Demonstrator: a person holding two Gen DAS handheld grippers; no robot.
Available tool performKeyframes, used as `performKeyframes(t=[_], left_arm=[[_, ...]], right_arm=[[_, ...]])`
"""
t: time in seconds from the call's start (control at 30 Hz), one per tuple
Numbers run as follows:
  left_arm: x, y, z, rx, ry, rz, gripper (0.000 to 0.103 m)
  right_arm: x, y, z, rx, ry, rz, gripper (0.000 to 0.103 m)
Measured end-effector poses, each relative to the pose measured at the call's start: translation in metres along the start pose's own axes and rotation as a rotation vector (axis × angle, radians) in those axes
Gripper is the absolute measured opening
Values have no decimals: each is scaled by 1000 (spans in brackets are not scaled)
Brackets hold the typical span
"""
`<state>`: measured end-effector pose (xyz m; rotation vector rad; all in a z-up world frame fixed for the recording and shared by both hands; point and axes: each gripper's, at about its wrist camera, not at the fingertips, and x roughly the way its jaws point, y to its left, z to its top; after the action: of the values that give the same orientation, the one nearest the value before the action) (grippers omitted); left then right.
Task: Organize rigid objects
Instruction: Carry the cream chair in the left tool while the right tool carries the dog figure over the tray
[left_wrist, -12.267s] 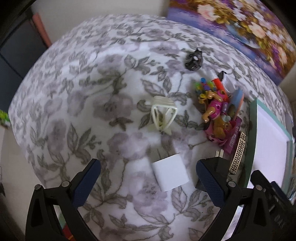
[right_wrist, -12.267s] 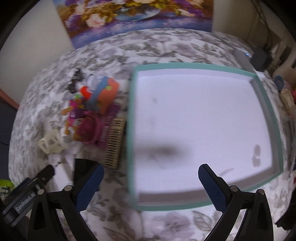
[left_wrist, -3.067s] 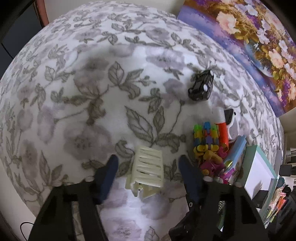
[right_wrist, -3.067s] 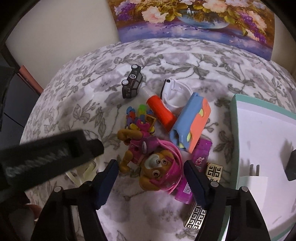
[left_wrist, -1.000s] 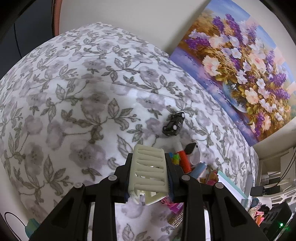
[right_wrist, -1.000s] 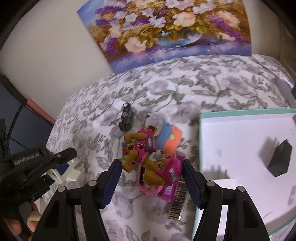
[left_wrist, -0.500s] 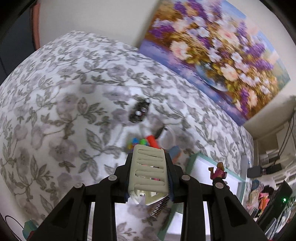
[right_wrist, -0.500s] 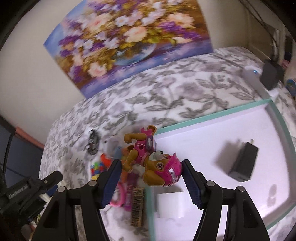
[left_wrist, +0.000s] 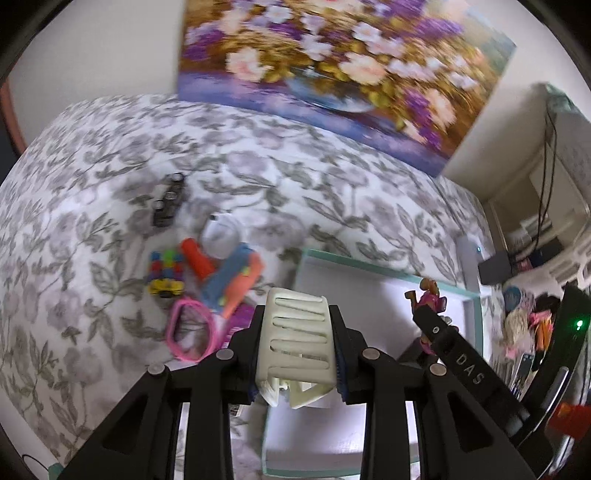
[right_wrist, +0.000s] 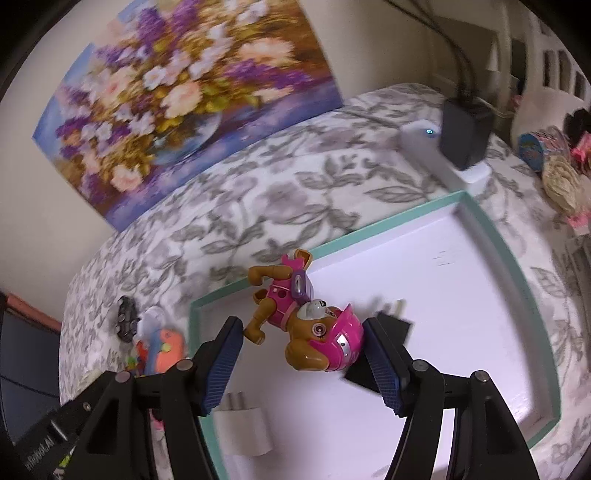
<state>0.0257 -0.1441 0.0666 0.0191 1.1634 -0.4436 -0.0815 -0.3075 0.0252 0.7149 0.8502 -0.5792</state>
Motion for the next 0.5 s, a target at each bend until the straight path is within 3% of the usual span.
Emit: performKeyframes(t=[0.3, 0.5], left_arm=[[26, -31, -7, 81, 23, -18, 32], [49, -38, -12, 116, 62, -22, 32]], right_arm=[[-6, -44, 13, 100, -18, -20, 70], [1, -50, 13, 112, -2, -32, 70]])
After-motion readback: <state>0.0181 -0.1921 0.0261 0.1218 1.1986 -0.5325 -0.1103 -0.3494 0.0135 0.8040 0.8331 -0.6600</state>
